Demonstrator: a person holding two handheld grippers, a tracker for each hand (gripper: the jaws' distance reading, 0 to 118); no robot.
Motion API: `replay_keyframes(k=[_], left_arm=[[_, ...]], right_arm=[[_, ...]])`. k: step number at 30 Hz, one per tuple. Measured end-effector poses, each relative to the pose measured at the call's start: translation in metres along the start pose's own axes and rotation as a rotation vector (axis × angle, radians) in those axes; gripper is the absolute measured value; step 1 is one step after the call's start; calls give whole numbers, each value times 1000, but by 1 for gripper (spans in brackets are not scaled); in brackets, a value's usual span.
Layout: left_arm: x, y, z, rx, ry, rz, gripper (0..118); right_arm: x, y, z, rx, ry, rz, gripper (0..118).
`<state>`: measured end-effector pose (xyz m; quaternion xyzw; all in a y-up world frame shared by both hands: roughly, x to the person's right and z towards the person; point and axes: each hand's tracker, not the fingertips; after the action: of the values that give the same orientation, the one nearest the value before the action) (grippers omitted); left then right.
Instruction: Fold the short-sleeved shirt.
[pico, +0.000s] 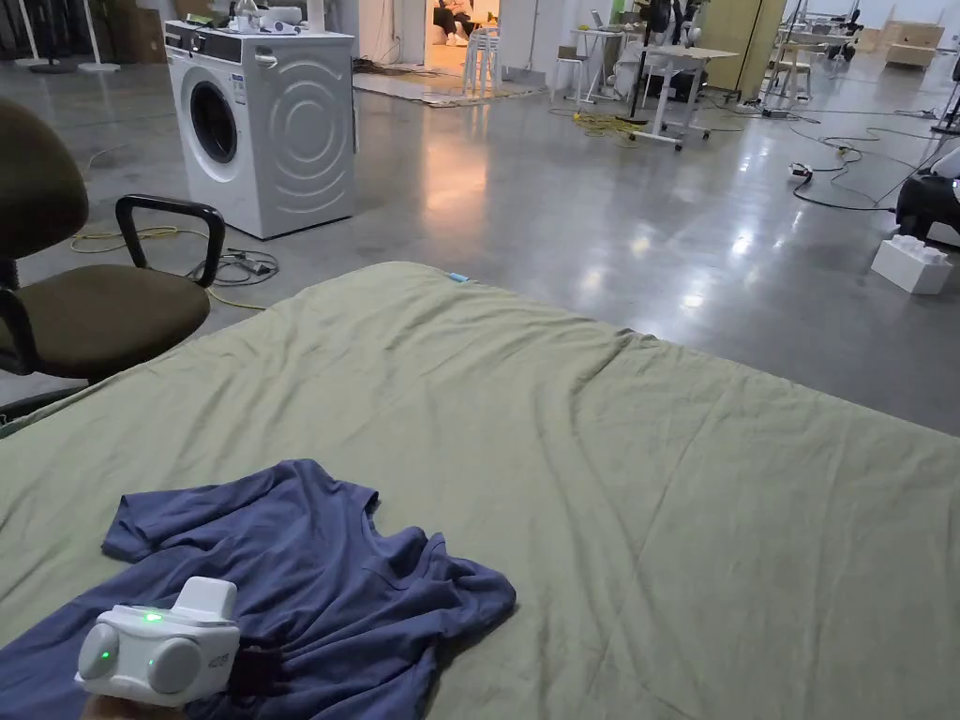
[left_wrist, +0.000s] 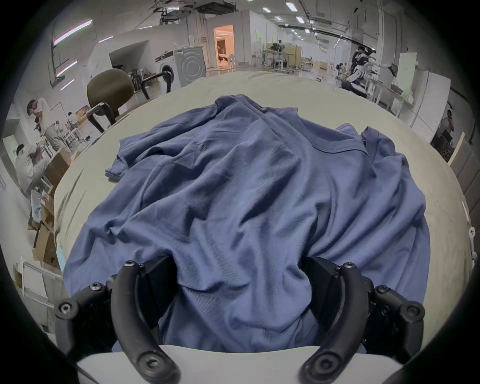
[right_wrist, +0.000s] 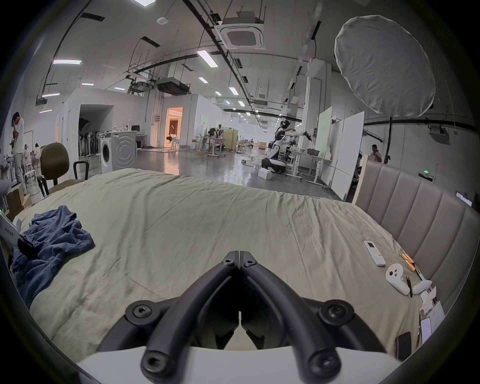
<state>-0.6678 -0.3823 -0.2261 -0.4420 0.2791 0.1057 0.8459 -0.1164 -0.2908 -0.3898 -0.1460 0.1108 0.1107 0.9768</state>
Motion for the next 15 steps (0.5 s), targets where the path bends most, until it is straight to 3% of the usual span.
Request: replay_keyframes(k=[4, 7, 8, 12, 15], left_arm=[[8, 3, 8, 38, 29, -12, 57], [18, 7, 13, 66, 66, -58, 40], [19, 8, 13, 71, 83, -73, 8], [-1, 6, 0, 71, 55, -32, 6], [-14, 6, -3, 178, 11, -18, 6]], right_arm=[[-11, 1, -2, -3, 20, 19, 0], [-17, 2, -3, -1, 38, 32, 0], [-18, 2, -3, 0, 43, 36, 0], [-20, 3, -3, 3, 48, 34, 0], [-20, 3, -1, 9, 49, 30, 0]])
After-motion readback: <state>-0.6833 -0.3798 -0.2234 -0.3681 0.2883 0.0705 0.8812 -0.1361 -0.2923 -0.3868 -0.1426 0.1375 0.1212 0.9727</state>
